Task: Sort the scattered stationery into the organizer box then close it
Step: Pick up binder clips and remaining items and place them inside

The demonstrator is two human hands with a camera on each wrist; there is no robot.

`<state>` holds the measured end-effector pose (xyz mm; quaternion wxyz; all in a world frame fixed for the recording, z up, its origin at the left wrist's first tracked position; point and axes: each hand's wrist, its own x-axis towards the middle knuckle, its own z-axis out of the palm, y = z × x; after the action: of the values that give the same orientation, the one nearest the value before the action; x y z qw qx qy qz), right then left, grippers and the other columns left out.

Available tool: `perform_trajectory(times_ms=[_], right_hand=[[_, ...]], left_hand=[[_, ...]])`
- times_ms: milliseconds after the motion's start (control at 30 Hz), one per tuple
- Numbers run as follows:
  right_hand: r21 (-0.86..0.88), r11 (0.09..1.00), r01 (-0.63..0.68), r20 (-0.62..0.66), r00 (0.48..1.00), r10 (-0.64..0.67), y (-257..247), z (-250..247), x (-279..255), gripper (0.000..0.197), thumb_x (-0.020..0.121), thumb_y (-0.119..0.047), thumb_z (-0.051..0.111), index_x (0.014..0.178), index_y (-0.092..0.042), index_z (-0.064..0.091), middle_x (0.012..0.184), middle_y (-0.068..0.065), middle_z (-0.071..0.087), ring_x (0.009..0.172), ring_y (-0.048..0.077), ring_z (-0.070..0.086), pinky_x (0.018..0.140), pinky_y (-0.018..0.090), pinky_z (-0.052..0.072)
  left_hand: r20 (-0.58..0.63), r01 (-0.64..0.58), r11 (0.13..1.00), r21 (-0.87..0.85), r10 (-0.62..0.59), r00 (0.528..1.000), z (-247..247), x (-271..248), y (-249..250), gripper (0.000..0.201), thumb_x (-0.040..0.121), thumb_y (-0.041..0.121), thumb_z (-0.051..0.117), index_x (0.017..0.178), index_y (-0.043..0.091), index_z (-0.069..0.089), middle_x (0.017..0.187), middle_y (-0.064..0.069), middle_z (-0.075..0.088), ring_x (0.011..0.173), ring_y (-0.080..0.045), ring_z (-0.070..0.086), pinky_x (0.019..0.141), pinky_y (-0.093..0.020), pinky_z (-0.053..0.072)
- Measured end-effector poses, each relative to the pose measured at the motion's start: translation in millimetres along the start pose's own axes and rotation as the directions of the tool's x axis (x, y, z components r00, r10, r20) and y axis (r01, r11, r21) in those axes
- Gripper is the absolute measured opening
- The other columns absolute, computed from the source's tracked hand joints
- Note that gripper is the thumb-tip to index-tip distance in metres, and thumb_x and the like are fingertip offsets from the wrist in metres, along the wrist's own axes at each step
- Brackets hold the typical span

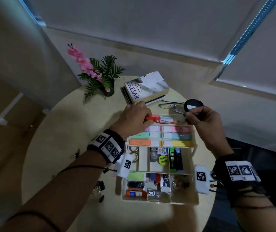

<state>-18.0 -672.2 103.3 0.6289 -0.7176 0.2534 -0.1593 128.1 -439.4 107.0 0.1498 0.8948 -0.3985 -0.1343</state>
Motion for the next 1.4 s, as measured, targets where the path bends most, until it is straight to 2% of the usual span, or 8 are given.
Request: perform_trajectory(times_ms=[200, 333, 467, 567, 667, 900, 1033, 1400], right_hand=[[-0.119, 0.993, 0.022, 0.135, 0.991, -0.006, 9.7, 6.8, 6.3, 0.022, 0.109, -0.028, 0.052, 0.125, -0.020, 0.064, 0.117, -0.004, 0.073, 0.109, 0.015, 0.069, 0.096, 0.042, 0.056], [-0.205, 0.979, 0.014, 0.220, 0.975, 0.032, -3.2, 8.3, 14.6, 0.059, 0.086, -0.059, 0.076, 0.132, -0.026, 0.059, 0.118, -0.007, 0.070, 0.107, 0.011, 0.069, 0.091, 0.036, 0.056], [-0.413, 0.891, 0.188, 0.255, 0.963, -0.085, -8.5, -6.4, 27.7, 0.041, 0.080, -0.054, 0.083, 0.108, -0.025, 0.075, 0.098, -0.003, 0.069, 0.079, 0.011, 0.063, 0.072, 0.034, 0.051], [-0.380, 0.875, 0.299, 0.358, 0.920, -0.159, -11.9, -21.6, 28.5, 0.027, 0.079, -0.054, 0.081, 0.099, -0.036, 0.077, 0.099, -0.003, 0.070, 0.084, 0.013, 0.065, 0.074, 0.037, 0.055], [-0.405, 0.833, 0.378, 0.453, 0.874, -0.177, -18.7, -34.7, 21.9, 0.029, 0.081, -0.030, 0.089, 0.096, -0.048, 0.072, 0.096, -0.004, 0.069, 0.085, 0.008, 0.064, 0.075, 0.023, 0.051], [-0.384, 0.872, 0.304, 0.389, 0.910, -0.146, -7.4, -57.7, 18.5, 0.016, 0.082, -0.018, 0.088, 0.094, -0.020, 0.077, 0.082, 0.000, 0.067, 0.073, 0.004, 0.054, 0.065, 0.013, 0.039], [-0.347, 0.903, 0.253, 0.328, 0.935, -0.136, -5.7, -65.2, 17.2, 0.016, 0.084, -0.012, 0.086, 0.097, -0.011, 0.077, 0.090, 0.009, 0.071, 0.073, -0.005, 0.054, 0.064, 0.008, 0.039], [-0.392, 0.881, 0.265, 0.285, 0.945, -0.158, -2.9, -69.8, 20.8, 0.024, 0.085, -0.022, 0.085, 0.102, -0.009, 0.075, 0.094, 0.008, 0.071, 0.076, -0.007, 0.056, 0.065, 0.006, 0.041]], left_hand=[[-0.008, 0.027, 1.000, -0.009, -0.027, 1.000, -7.3, 6.4, 5.2, 0.025, 0.097, 0.043, 0.068, 0.111, 0.024, 0.075, 0.115, 0.005, 0.056, 0.116, -0.020, 0.051, 0.102, -0.043, 0.039], [-0.045, -0.021, 0.982, -0.188, 0.013, 0.999, -17.5, 13.3, 6.9, 0.021, 0.098, 0.035, 0.070, 0.110, 0.019, 0.076, 0.108, 0.003, 0.057, 0.103, -0.015, 0.054, 0.091, -0.036, 0.045], [0.034, -0.029, 0.941, -0.338, 0.043, 0.998, -23.8, 18.6, 13.0, 0.020, 0.100, 0.029, 0.069, 0.110, 0.014, 0.077, 0.107, -0.001, 0.057, 0.101, -0.016, 0.057, 0.088, -0.028, 0.044], [0.069, -0.008, 0.916, -0.401, 0.038, 0.997, -22.0, 20.1, 20.0, 0.020, 0.102, 0.026, 0.066, 0.110, 0.012, 0.077, 0.110, -0.005, 0.058, 0.103, -0.018, 0.059, 0.091, -0.028, 0.045], [0.084, 0.020, 0.884, -0.467, 0.022, 0.996, -16.9, 21.6, 25.6, 0.020, 0.104, 0.026, 0.064, 0.109, 0.013, 0.077, 0.109, -0.003, 0.058, 0.103, -0.017, 0.060, 0.095, -0.031, 0.046], [0.013, 0.008, 0.889, -0.458, -0.002, 1.000, -8.5, 24.2, 25.8, 0.021, 0.096, 0.034, 0.075, 0.112, 0.021, 0.075, 0.107, 0.010, 0.063, 0.094, 0.008, 0.058, 0.084, -0.011, 0.047], [0.010, 0.044, 0.994, -0.099, -0.044, 0.999, -3.1, 28.1, 16.2, 0.038, 0.080, 0.047, 0.086, 0.111, 0.028, 0.074, 0.108, 0.009, 0.064, 0.092, -0.007, 0.055, 0.086, -0.034, 0.052], [0.029, 0.196, 0.979, 0.057, -0.198, 0.980, -2.0, 44.1, 35.5, 0.029, 0.069, 0.050, 0.088, 0.078, 0.025, 0.077, 0.075, 0.012, 0.070, 0.074, -0.012, 0.065, 0.065, -0.025, 0.045]])
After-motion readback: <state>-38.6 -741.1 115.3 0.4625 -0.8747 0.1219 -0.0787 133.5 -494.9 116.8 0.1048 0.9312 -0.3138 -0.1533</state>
